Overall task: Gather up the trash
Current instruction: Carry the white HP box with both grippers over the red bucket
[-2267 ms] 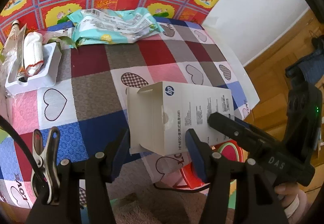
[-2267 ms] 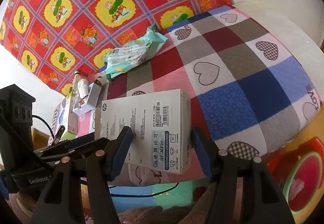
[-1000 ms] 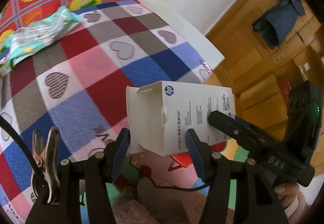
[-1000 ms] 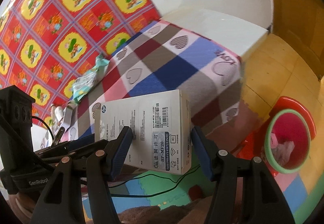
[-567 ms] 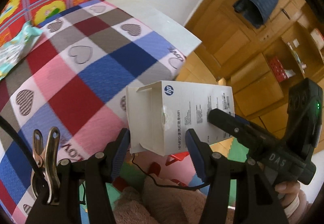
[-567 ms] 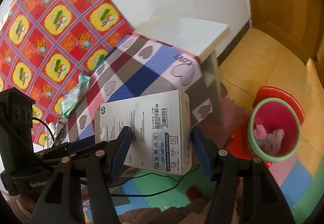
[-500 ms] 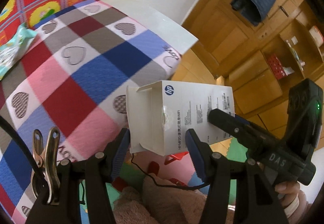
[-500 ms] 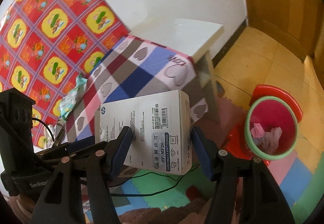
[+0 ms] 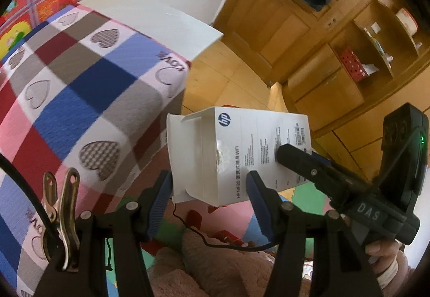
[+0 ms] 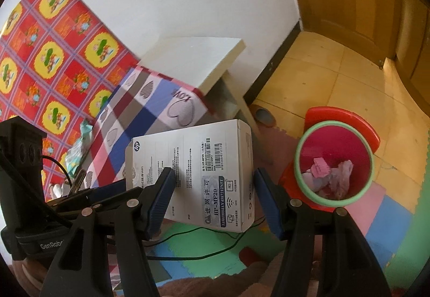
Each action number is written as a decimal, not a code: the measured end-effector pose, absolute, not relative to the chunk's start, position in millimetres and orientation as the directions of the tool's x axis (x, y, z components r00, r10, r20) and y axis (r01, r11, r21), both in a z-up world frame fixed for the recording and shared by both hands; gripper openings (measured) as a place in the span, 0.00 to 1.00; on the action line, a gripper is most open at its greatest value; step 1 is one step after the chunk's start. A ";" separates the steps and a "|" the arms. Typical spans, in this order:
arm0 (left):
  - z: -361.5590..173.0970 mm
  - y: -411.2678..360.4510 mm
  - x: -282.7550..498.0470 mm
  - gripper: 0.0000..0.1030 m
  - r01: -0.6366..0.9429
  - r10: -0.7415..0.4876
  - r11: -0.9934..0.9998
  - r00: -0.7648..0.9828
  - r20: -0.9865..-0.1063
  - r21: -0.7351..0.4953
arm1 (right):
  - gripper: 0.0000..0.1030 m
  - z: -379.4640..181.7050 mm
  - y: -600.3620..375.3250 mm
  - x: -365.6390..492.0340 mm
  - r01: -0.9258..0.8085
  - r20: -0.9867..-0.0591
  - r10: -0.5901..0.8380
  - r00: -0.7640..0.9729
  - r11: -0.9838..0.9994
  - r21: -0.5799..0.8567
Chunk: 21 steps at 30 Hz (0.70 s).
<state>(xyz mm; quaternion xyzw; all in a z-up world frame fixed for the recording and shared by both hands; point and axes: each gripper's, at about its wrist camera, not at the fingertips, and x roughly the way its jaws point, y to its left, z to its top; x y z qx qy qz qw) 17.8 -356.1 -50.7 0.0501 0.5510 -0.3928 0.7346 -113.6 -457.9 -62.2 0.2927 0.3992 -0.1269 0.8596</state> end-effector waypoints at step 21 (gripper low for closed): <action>-66.6 -459.0 1.9 0.58 0.715 -0.503 0.605 0.002 -0.864 -0.351 | 0.61 -75.4 -556.9 -147.3 0.547 -0.780 -0.043 0.625 0.737 0.397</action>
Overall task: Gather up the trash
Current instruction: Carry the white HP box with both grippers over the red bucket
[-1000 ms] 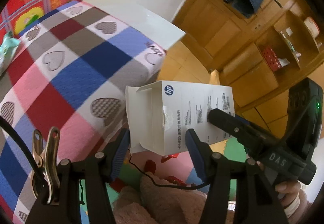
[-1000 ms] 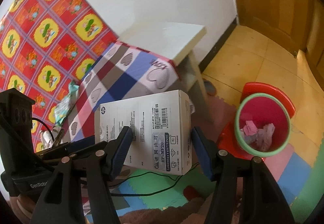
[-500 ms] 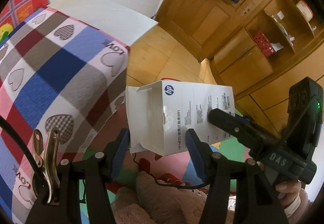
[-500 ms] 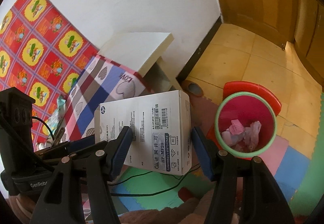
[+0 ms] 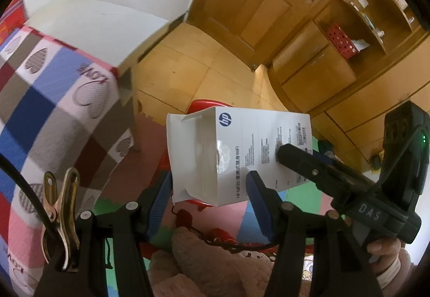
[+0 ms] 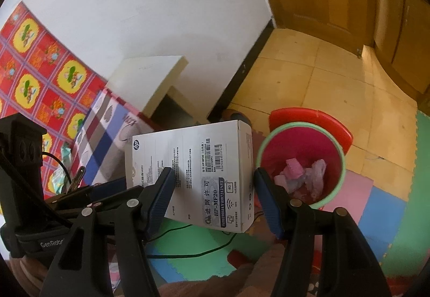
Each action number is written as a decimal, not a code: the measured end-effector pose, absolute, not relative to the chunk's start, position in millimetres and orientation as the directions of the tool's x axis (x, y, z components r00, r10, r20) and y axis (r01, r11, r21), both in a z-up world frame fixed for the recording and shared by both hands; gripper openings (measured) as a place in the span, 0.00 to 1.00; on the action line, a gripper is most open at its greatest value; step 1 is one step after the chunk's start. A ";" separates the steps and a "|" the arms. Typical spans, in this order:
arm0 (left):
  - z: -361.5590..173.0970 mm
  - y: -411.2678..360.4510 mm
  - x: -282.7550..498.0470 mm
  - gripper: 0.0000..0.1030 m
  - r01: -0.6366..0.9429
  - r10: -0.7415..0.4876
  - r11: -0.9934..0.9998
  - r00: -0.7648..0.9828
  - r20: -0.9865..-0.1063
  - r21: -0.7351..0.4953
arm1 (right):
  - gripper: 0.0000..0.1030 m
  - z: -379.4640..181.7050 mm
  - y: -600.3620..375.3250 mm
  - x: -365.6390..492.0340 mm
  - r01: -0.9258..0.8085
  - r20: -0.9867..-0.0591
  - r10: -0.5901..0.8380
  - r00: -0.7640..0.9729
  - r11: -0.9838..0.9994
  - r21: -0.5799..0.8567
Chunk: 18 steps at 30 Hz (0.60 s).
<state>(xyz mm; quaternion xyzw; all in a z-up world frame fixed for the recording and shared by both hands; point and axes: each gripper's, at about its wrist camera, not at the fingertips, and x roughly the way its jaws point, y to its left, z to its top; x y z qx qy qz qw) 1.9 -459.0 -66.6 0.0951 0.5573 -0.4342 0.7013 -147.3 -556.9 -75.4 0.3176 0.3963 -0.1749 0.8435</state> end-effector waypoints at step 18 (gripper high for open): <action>-117.1 -545.4 -12.6 0.58 0.777 -0.447 0.552 -0.031 -0.894 -0.303 | 0.60 -137.3 -639.2 -159.1 0.595 -0.804 -0.050 0.593 0.700 0.396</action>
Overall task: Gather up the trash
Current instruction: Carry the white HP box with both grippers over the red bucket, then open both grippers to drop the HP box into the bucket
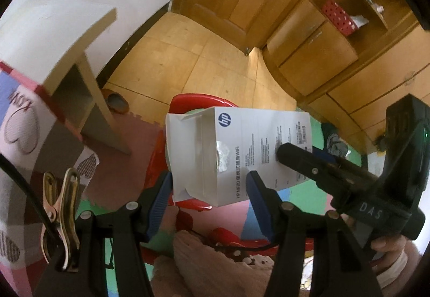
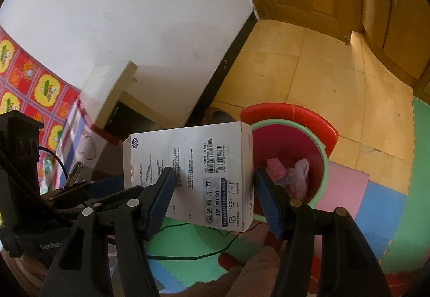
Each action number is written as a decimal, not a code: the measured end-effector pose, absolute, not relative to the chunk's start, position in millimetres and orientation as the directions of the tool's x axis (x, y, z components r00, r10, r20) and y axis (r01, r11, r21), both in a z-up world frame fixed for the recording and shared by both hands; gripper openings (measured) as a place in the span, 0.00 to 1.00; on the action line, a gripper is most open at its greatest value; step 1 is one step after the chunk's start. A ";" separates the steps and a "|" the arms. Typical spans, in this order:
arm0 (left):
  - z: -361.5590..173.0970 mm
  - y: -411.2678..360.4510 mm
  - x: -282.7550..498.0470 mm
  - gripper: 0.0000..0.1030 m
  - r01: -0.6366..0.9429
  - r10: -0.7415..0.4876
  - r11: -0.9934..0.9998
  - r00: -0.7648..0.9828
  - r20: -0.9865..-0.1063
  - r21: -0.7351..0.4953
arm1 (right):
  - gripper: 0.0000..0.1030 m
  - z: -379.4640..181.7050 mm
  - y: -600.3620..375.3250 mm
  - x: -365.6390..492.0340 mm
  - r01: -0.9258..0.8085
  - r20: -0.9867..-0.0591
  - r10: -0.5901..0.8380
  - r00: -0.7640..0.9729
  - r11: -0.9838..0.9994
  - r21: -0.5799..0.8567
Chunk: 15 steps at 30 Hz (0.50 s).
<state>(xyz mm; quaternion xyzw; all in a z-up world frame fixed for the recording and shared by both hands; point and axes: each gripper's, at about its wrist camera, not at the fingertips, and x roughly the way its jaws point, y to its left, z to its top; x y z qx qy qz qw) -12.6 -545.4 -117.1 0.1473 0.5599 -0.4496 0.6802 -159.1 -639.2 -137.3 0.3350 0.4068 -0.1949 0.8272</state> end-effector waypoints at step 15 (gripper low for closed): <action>-187.2 -594.3 -24.1 0.58 0.805 -0.419 0.518 -0.055 -0.906 -0.289 | 0.60 -206.1 -694.0 -167.1 0.639 -0.832 -0.034 0.554 0.657 0.399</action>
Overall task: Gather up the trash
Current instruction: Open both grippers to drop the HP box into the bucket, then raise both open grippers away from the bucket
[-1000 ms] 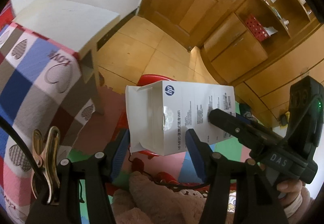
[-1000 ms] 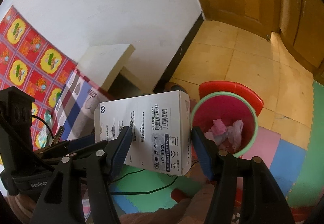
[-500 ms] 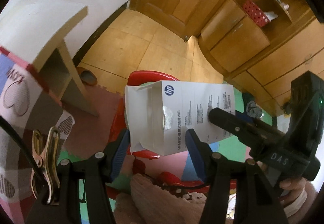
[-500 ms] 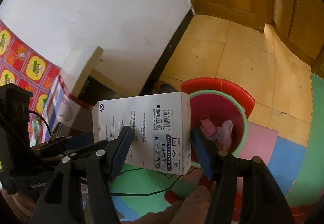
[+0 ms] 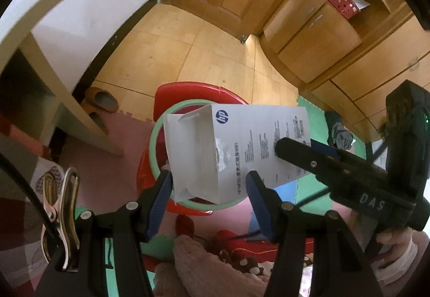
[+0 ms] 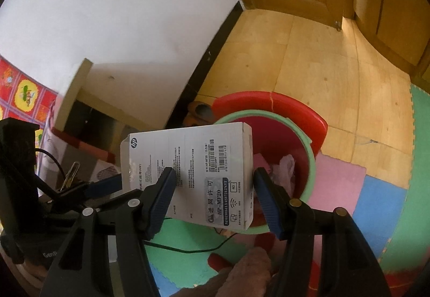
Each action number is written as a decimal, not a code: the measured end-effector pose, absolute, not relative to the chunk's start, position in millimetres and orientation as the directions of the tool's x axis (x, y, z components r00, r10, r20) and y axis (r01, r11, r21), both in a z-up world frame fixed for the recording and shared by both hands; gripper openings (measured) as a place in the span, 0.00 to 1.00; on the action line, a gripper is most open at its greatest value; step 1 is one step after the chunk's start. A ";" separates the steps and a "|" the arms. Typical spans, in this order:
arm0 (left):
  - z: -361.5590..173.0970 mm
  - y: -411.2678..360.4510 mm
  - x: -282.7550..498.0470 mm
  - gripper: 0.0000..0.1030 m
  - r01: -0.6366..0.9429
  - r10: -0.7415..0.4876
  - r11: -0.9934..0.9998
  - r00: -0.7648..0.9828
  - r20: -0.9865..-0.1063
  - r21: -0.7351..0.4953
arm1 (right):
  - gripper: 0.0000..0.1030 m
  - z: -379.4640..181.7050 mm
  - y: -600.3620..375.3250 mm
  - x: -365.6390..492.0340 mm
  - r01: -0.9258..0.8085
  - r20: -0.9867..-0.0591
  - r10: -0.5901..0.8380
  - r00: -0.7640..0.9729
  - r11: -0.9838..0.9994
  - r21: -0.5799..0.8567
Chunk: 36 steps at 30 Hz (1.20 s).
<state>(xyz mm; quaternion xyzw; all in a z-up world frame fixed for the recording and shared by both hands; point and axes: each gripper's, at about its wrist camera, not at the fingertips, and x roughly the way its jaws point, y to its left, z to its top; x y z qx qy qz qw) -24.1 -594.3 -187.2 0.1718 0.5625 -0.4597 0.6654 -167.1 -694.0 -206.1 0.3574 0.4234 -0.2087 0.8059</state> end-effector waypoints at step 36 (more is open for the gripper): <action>-255.9 -649.1 -19.0 0.60 0.837 -0.361 0.477 -0.093 -0.928 -0.270 | 0.60 -249.4 -731.2 -161.9 0.696 -0.890 -0.038 0.454 0.639 0.327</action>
